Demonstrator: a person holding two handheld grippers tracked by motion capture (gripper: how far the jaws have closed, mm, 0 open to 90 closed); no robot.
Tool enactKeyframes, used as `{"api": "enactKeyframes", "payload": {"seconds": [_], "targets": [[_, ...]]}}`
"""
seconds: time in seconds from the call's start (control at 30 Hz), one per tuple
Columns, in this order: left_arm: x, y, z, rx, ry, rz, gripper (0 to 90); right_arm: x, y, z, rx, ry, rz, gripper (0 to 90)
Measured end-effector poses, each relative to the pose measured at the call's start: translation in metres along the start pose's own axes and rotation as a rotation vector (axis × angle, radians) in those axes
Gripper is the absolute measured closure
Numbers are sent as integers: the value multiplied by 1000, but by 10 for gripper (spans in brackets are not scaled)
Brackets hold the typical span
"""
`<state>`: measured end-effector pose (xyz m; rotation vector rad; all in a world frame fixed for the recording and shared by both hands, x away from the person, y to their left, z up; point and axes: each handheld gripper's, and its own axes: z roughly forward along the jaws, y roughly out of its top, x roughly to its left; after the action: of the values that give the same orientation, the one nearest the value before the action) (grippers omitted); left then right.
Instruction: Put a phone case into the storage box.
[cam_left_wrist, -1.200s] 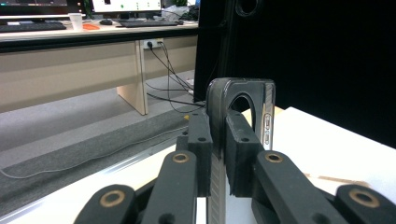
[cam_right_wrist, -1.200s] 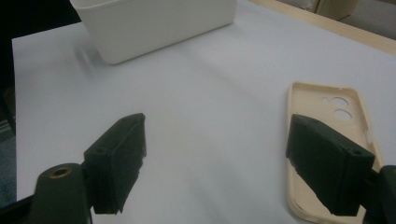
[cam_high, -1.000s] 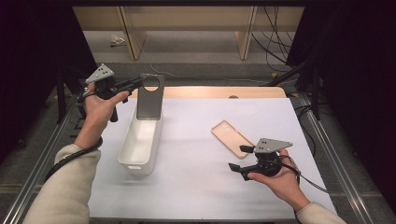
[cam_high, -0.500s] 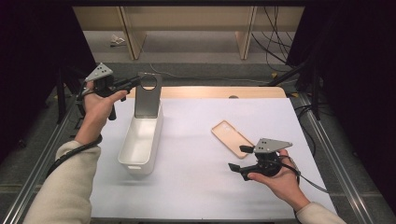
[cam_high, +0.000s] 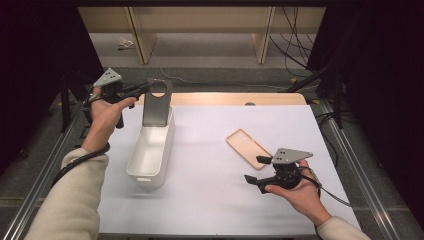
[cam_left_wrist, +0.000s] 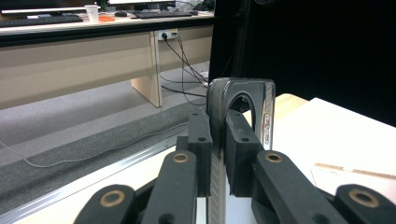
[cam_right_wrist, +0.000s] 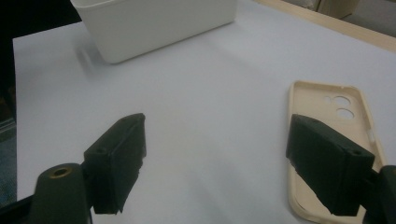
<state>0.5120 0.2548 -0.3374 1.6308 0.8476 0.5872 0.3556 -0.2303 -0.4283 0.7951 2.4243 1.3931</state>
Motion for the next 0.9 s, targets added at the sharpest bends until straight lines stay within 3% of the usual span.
{"api": "enactKeyframes", "payload": {"seconds": [0.9], "targets": [[10, -8, 12, 14, 13, -9, 815, -1, 0, 0, 2, 0, 2, 210]]}}
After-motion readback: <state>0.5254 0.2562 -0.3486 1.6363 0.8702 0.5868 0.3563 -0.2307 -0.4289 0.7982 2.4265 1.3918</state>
